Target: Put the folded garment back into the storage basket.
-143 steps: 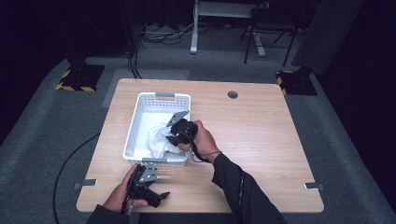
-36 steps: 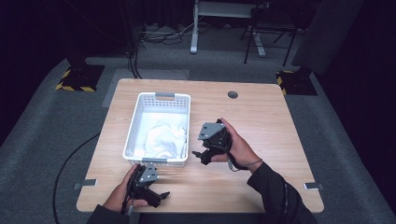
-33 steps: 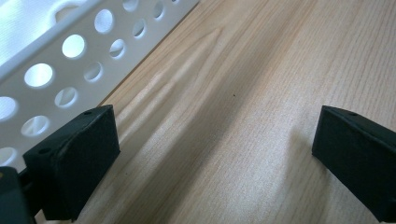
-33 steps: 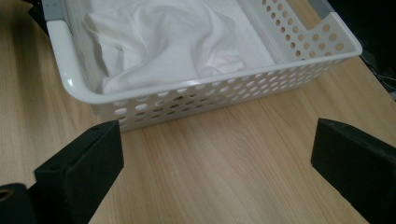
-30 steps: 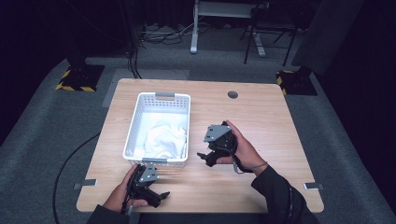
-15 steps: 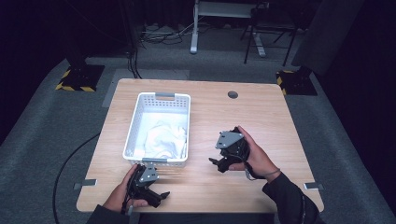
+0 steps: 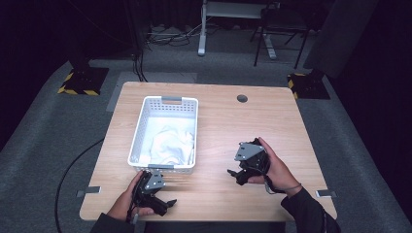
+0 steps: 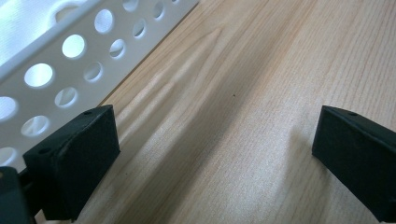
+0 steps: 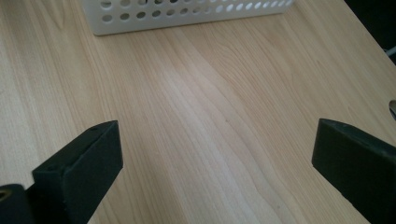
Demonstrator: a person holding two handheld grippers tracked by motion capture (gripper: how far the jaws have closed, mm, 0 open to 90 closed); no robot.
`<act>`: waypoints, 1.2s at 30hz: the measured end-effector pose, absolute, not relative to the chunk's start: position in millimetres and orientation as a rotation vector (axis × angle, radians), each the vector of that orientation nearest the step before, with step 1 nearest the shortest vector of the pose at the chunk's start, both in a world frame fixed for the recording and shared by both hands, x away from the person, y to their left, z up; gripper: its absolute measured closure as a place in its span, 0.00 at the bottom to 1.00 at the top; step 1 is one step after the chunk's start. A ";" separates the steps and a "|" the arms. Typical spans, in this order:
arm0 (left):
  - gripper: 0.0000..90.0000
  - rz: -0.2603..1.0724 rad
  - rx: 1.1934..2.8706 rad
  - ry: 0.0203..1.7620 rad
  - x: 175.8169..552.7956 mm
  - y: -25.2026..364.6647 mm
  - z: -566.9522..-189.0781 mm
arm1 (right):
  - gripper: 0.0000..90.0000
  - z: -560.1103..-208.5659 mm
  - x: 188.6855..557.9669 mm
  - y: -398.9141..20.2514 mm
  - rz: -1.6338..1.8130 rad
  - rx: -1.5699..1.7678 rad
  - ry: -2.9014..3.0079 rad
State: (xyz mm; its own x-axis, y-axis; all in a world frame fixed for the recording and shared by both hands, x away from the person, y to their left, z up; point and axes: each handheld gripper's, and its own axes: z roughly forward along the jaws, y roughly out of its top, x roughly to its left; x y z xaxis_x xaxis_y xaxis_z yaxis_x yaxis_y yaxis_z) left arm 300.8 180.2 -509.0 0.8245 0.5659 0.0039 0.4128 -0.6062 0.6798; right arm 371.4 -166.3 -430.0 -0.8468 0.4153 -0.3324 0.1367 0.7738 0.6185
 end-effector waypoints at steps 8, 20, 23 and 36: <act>0.01 0.286 2.307 0.712 300.9 180.3 -509.0 | 0.02 -438.6 368.6 -190.7 0.800 0.480 2.503; 0.01 0.286 2.306 0.716 300.9 180.3 -509.0 | 0.02 -457.8 363.8 -221.5 0.758 0.568 2.508; 0.01 0.286 2.306 0.715 300.9 180.3 -509.0 | 0.02 -463.4 362.4 -228.5 0.748 0.589 2.510; 0.01 0.285 2.306 0.716 301.1 180.2 -509.0 | 0.02 -479.7 354.9 -254.7 0.734 0.669 2.515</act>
